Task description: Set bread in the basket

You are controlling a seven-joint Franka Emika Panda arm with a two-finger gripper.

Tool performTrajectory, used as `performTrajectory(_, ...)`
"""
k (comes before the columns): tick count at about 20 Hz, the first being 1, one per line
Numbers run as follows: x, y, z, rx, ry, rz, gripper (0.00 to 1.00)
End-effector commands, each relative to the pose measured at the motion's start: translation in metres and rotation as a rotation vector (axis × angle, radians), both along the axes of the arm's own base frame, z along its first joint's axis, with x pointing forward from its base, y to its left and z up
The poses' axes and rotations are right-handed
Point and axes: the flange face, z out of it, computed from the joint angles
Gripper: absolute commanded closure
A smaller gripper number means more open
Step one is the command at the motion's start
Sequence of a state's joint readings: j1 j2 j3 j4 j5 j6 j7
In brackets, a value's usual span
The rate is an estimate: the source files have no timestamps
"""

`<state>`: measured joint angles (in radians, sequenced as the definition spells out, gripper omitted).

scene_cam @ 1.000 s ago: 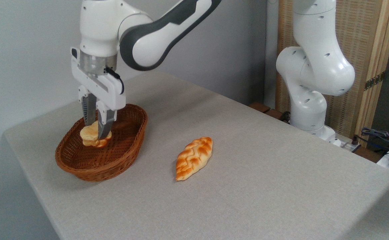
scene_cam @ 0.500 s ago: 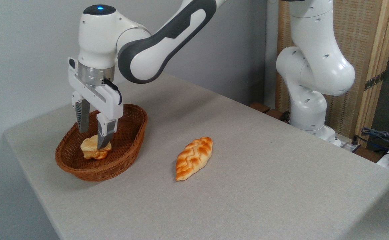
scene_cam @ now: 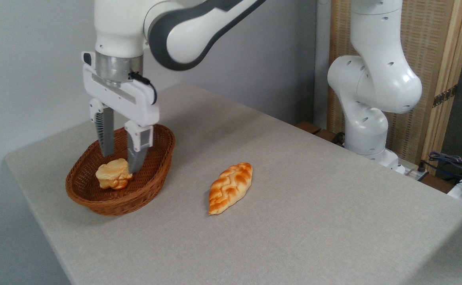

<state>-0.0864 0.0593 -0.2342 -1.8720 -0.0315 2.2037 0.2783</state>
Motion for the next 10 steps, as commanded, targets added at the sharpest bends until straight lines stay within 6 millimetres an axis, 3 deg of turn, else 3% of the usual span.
performTrajectory(1,-0.008,0.045,0.013,0.085,0.054,-0.037,0.00)
performTrajectory(6,-0.019,0.118,0.035,0.150,0.107,-0.221,0.00)
performTrajectory(10,-0.030,0.134,0.035,0.155,0.186,-0.251,0.00)
